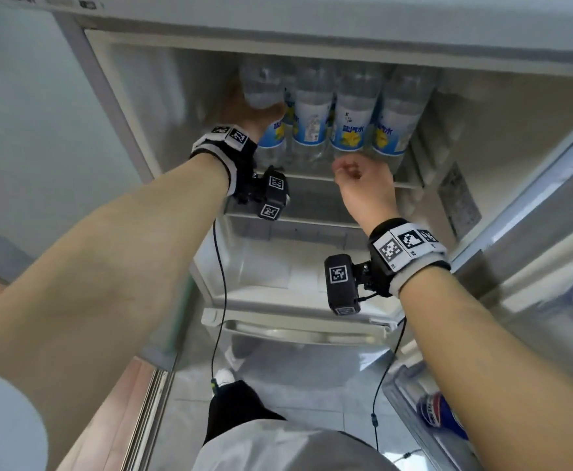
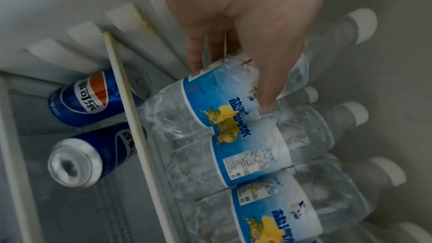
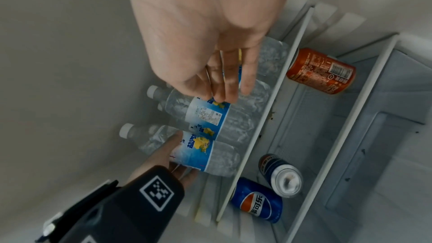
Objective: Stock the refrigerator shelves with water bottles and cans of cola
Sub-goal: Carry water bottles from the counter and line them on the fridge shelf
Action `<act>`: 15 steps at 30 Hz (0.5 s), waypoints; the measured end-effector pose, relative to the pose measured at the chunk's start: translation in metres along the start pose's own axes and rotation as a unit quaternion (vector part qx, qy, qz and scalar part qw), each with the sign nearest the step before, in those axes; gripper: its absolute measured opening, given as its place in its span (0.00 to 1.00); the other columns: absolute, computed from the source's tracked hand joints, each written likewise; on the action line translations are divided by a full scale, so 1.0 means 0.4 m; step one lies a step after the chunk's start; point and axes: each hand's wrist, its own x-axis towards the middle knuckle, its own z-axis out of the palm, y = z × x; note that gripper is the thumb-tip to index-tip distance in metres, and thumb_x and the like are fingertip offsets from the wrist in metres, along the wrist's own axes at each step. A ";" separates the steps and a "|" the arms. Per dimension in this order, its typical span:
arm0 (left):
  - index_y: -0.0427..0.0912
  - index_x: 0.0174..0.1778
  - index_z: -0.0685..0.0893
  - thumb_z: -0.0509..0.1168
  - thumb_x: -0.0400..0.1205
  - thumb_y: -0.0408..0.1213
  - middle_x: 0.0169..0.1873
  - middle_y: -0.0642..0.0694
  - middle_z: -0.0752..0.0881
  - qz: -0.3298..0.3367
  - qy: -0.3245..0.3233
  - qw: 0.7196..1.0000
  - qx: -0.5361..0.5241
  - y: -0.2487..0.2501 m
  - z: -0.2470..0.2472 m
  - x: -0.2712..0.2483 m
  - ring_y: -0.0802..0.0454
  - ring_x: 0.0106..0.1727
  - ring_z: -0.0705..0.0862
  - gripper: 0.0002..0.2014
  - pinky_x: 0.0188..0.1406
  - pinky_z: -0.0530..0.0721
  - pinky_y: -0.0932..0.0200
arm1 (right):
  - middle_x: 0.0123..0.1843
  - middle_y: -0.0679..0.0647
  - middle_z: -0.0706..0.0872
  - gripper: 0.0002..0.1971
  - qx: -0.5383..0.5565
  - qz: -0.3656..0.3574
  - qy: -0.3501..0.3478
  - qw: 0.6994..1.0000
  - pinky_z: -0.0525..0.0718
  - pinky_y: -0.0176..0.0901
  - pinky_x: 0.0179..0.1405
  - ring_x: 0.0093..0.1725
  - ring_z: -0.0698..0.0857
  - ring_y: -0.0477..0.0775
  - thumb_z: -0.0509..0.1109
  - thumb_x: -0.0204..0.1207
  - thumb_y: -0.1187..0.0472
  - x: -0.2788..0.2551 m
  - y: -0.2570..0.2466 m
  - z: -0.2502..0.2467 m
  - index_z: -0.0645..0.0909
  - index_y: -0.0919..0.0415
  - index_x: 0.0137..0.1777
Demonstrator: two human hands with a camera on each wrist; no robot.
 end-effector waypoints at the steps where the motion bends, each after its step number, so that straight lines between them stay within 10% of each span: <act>1: 0.48 0.57 0.83 0.80 0.67 0.54 0.56 0.52 0.88 0.006 -0.014 1.000 0.009 -0.008 0.011 0.004 0.55 0.56 0.86 0.26 0.61 0.85 0.56 | 0.45 0.48 0.87 0.09 -0.003 0.000 0.003 1.000 0.74 0.19 0.39 0.41 0.82 0.39 0.66 0.80 0.64 0.002 0.004 0.005 0.87 0.58 0.53; 4: 0.43 0.62 0.83 0.84 0.62 0.55 0.60 0.47 0.88 -0.004 -0.020 1.000 0.013 -0.060 0.030 -0.004 0.52 0.59 0.87 0.35 0.60 0.85 0.58 | 0.46 0.50 0.87 0.08 -0.001 0.004 0.006 1.000 0.77 0.26 0.42 0.44 0.83 0.44 0.66 0.80 0.64 0.005 0.008 0.020 0.86 0.57 0.53; 7: 0.49 0.57 0.89 0.79 0.72 0.52 0.50 0.54 0.90 -0.002 -0.041 0.994 0.098 -0.115 0.041 -0.017 0.59 0.49 0.86 0.20 0.42 0.81 0.72 | 0.46 0.50 0.87 0.08 0.003 0.008 0.002 1.000 0.79 0.34 0.46 0.45 0.84 0.46 0.66 0.81 0.64 0.006 0.010 0.030 0.86 0.58 0.54; 15: 0.54 0.58 0.84 0.76 0.58 0.64 0.52 0.54 0.91 0.010 -0.013 0.994 0.111 -0.184 0.072 0.056 0.53 0.55 0.89 0.34 0.54 0.90 0.49 | 0.49 0.47 0.85 0.09 -0.015 0.019 -0.019 1.000 0.78 0.38 0.51 0.50 0.82 0.46 0.65 0.82 0.63 0.010 0.012 0.053 0.85 0.59 0.56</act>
